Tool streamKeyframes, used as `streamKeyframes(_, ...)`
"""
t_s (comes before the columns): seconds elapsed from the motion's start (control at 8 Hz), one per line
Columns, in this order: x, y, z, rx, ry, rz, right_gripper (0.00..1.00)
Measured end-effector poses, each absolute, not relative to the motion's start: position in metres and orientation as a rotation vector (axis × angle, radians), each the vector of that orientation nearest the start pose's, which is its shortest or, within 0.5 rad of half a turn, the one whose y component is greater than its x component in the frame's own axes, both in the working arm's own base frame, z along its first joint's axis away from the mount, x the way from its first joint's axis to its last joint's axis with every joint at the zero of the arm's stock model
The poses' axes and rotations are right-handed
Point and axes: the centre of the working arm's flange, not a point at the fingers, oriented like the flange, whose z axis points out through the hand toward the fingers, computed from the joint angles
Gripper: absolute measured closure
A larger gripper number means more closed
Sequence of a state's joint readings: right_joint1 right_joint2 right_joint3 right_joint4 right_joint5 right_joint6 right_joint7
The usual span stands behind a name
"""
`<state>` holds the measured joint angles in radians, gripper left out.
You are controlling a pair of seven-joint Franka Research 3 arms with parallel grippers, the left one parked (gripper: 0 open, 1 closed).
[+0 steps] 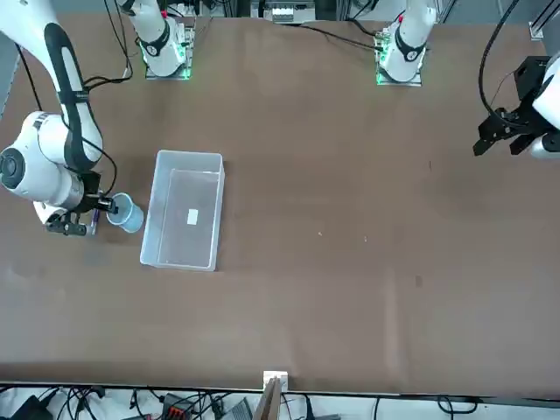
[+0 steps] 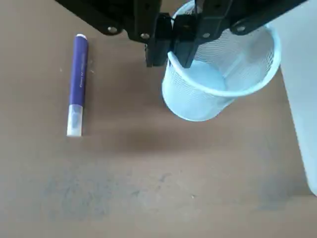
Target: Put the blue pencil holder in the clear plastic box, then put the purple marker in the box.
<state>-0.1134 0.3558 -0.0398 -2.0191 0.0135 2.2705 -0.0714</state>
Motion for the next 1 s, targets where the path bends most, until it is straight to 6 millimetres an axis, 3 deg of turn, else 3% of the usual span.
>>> streamKeyframes(0.25, 0.590, -0.090, 0.296, -3.130, 0.124, 0.125, 0.96)
streamKeyframes(0.38, 0.595, -0.091, 0.323, -3.129, 0.120, 0.124, 0.96)
streamKeyframes(0.75, 0.607, -0.085, 0.433, -3.109, 0.110, 0.125, 0.96)
streamKeyframes(0.88, 0.610, -0.072, 0.451, -3.073, 0.099, 0.101, 0.96)
streamKeyframes(1.0, 0.613, -0.048, 0.456, -3.037, 0.060, 0.087, 0.96)
